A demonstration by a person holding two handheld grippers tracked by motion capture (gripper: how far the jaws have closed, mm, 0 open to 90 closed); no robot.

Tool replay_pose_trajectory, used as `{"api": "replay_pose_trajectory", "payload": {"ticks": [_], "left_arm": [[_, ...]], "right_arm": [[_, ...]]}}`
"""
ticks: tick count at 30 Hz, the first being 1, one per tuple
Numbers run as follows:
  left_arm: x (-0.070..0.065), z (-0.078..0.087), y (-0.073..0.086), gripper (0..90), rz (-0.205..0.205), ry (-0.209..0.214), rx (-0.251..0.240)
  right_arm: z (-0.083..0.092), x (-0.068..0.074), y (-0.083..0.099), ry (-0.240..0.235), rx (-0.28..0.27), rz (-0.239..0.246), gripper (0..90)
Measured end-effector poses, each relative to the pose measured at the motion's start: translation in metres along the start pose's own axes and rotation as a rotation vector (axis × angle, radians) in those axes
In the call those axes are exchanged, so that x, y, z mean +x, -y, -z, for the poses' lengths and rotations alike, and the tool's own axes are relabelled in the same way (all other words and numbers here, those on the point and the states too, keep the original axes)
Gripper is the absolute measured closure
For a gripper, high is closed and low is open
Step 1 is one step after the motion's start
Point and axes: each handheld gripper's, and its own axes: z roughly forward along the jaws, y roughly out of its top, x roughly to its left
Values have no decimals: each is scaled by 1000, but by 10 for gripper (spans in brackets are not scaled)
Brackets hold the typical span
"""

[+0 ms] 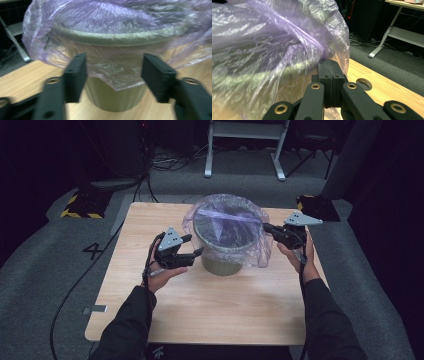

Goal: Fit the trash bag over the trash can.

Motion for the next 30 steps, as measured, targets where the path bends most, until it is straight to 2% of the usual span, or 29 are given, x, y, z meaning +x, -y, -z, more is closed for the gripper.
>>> {"api": "replay_pose_trajectory", "payload": {"ticks": [1, 2, 5, 7, 8, 9, 11, 12, 13, 15, 16, 17, 19, 22, 26, 27, 29, 30], "left_arm": [[0, -1, 0, 541, -17, -5, 9], [1, -2, 1, 602, -29, -19, 23], [3, -6, 2, 767, -48, 1, 38], [2, -8, 3, 847, -69, 13, 54], [2, -9, 3, 879, -88, 23, 62], [1, -9, 4, 895, -96, 27, 63], [0, -8, 4, 895, -95, 26, 53], [-1, -6, 4, 876, -87, 33, 39], [-2, -4, 4, 809, -77, 34, 21], [-3, 0, 4, 577, -45, 33, -5], [-3, 1, 5, 508, -28, 43, -15], [-4, 2, 5, 416, -27, 44, -16], [-5, 2, 6, 252, -10, 55, 1], [-6, 2, 7, 202, -13, 77, 5], [-9, -6, 8, 180, -27, 87, 46], [-10, -8, 8, 182, -29, 87, 57], [-12, -11, 9, 209, -57, 60, 78], [-12, -13, 9, 261, -66, 60, 82]], "right_arm": [[1, 1, 1, -2, 1, 6, 900], [3, 2, 1, -5, 0, 12, 900], [8, 3, 2, -6, -5, 23, 900], [13, 3, 1, -10, -15, 25, 889], [16, 3, 1, -17, -22, 23, 845], [20, 3, 0, -38, -33, 27, 797], [26, 5, -3, -42, -48, 57, 741], [29, 6, -5, -40, -56, 63, 689], [31, 7, -7, -36, -64, 63, 624], [35, 8, -12, -51, -83, 68, 574], [36, 8, -15, -48, -85, 78, 539], [36, 9, -18, -48, -78, 88, 481], [33, 11, -24, -50, -56, 120, 459], [30, 13, -32, -41, -43, 151, 444], [21, 14, -43, -64, -31, 175, 465], [17, 14, -45, -66, -20, 181, 471], [9, 12, -47, -76, 10, 181, 485], [5, 11, -48, -76, 24, 183, 500]]}}
